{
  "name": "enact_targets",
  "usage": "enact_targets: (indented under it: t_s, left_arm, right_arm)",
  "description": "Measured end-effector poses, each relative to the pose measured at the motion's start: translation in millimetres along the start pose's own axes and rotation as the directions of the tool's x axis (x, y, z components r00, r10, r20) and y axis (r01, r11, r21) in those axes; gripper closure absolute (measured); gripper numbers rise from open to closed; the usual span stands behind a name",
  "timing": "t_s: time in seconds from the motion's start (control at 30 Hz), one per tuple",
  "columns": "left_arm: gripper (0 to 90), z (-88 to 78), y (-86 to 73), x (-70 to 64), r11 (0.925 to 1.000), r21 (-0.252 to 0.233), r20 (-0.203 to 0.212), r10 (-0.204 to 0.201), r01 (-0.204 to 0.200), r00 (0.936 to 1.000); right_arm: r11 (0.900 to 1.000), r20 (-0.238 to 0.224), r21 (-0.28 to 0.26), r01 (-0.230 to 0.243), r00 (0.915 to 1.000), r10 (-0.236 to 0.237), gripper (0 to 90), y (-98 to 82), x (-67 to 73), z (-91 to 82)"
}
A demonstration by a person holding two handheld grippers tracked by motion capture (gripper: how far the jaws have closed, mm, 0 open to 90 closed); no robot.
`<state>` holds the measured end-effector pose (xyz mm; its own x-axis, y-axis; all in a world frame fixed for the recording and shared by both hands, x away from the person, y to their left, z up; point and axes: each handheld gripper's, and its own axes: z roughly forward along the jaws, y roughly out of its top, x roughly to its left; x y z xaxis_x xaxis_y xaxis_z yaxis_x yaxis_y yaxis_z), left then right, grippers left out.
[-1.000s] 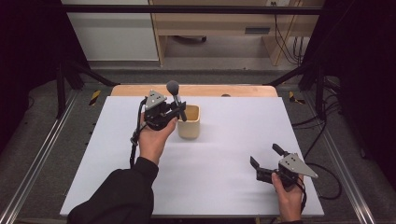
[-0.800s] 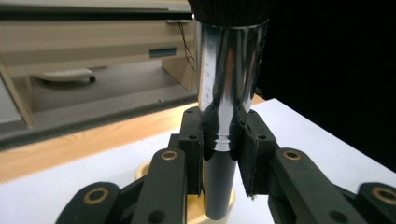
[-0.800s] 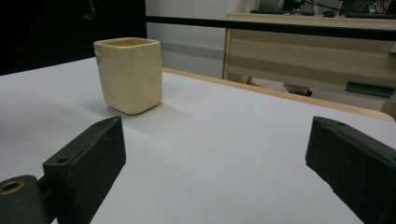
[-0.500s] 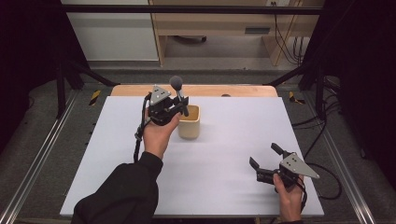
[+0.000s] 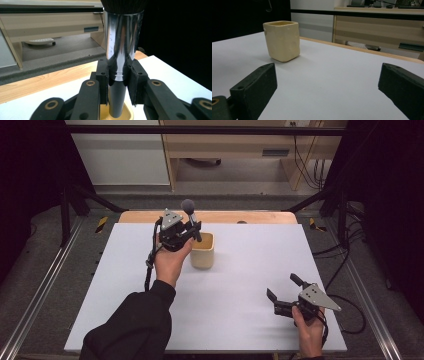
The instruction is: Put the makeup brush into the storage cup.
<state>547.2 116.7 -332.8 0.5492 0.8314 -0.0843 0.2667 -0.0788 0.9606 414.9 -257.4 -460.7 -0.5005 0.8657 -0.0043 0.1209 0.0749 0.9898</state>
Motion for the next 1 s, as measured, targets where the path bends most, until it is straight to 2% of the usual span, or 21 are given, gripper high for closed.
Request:
enact_targets:
  t_s: [0.63, 1.0]
  left_arm:
    - [73.2, 14.4, -2.0, -6.1, 0.9993, 0.019, -0.004, 0.032, -0.031, 0.9995]
    - [73.2, 16.9, -7.8, -1.8, 0.999, 0.033, -0.012, 0.031, -0.031, 0.9994]
  right_arm:
    - [1.0, 0.004, 0.013, 0.002, 1.0, -0.002, 2.6, -1.3, 0.2, 1.7]
    - [1.0, 0.008, 0.019, 0.002, 1.0, -0.002, 2.5, -2.1, -0.2, 2.4]
